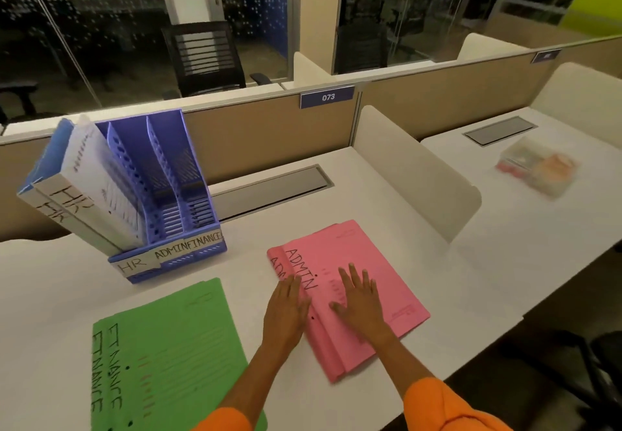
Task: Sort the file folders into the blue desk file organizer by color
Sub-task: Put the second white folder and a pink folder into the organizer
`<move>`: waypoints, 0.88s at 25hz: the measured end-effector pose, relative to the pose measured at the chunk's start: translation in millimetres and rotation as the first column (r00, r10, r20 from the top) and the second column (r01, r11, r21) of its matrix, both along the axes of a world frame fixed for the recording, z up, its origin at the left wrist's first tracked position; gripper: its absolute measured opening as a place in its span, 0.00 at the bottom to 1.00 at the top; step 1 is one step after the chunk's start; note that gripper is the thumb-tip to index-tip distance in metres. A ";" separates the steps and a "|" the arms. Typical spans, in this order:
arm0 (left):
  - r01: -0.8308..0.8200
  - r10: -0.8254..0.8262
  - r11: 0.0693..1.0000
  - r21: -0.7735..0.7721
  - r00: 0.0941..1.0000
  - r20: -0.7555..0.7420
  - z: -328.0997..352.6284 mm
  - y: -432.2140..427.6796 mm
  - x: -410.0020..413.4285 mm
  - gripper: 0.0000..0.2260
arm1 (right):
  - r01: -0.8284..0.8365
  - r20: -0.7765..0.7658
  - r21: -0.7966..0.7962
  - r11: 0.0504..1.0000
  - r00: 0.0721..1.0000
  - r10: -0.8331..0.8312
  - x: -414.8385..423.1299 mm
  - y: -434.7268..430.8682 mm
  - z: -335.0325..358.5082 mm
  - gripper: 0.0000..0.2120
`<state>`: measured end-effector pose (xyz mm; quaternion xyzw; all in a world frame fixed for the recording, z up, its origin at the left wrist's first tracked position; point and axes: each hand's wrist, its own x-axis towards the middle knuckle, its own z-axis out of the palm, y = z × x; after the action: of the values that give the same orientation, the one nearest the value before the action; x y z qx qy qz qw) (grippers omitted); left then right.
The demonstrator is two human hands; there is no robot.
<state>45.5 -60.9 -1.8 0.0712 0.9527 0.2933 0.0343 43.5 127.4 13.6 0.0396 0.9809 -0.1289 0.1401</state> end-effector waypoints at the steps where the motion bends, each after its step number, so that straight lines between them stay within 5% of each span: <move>1: 0.002 -0.003 0.999 0.041 1.000 0.031 -0.9 5.3 -0.1 0.25 | 0.006 0.010 -0.008 1.000 1.000 -0.006 1.5 3.2 -3.4 0.41; 7: -0.238 0.168 0.916 0.323 0.959 0.230 0.0 30.8 -10.0 0.25 | 0.040 0.070 -0.084 0.996 0.997 -0.034 3.9 8.2 -21.3 0.37; 11: -0.650 0.349 0.560 0.514 0.747 0.565 2.6 40.0 -23.1 0.23 | 0.042 0.112 -0.144 0.989 0.993 -0.026 13.1 12.5 -35.5 0.35; 13: -0.731 0.376 0.478 0.488 0.672 0.638 3.3 45.9 -30.9 0.24 | 0.047 0.106 -0.167 0.985 0.994 -0.030 14.4 14.3 -39.2 0.34; 18: -0.769 0.385 0.474 0.428 0.618 0.685 8.2 59.0 -55.1 0.16 | 0.096 0.117 -0.262 0.960 0.991 -0.067 12.2 19.6 -43.8 0.33; 22: -0.689 0.321 0.551 0.471 0.696 0.643 15.2 70.7 -58.5 0.17 | 0.113 0.086 -0.316 0.942 0.992 -0.090 12.8 20.4 -47.2 0.32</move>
<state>-12.9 9.8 13.4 -0.2856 0.7092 0.6260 0.1536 56.3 147.9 -33.6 0.0713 0.9381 -0.2919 0.1722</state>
